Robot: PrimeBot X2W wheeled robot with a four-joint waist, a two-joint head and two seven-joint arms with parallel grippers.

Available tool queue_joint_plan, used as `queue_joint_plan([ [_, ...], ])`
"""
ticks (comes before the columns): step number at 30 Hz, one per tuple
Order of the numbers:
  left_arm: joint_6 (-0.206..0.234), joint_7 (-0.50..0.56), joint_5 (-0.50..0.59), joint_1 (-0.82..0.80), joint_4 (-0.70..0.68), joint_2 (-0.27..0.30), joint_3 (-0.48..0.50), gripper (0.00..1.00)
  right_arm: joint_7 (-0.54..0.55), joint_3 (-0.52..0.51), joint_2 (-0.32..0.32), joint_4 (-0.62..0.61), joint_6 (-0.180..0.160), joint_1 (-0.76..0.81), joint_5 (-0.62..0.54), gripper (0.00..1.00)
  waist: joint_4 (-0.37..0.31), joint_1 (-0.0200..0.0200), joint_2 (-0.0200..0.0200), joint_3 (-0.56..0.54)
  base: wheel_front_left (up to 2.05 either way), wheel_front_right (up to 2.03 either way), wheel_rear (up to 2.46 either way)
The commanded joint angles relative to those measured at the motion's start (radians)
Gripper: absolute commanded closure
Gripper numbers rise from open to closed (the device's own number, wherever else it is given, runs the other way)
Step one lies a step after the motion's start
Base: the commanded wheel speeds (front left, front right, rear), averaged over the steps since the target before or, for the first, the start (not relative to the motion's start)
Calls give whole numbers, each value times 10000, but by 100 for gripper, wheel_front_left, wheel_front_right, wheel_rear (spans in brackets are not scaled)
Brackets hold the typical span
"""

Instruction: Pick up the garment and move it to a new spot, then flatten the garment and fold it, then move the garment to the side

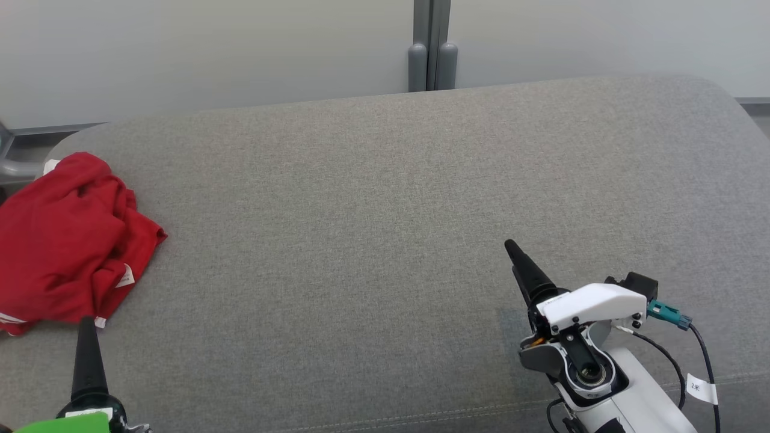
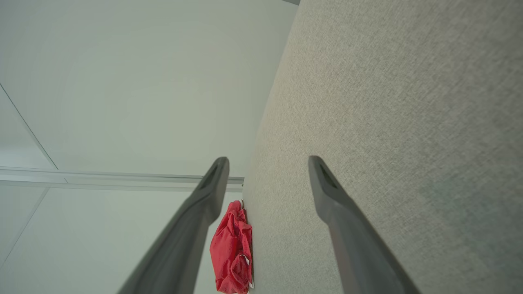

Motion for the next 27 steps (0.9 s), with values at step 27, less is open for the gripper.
queue_joint_plan([
  [27,40,-917,5299,-482,-536,141,-1438,0,-845,-697,-10,-1729,3,913,-5311,0,-179,0,0,32,0,0,0],
])
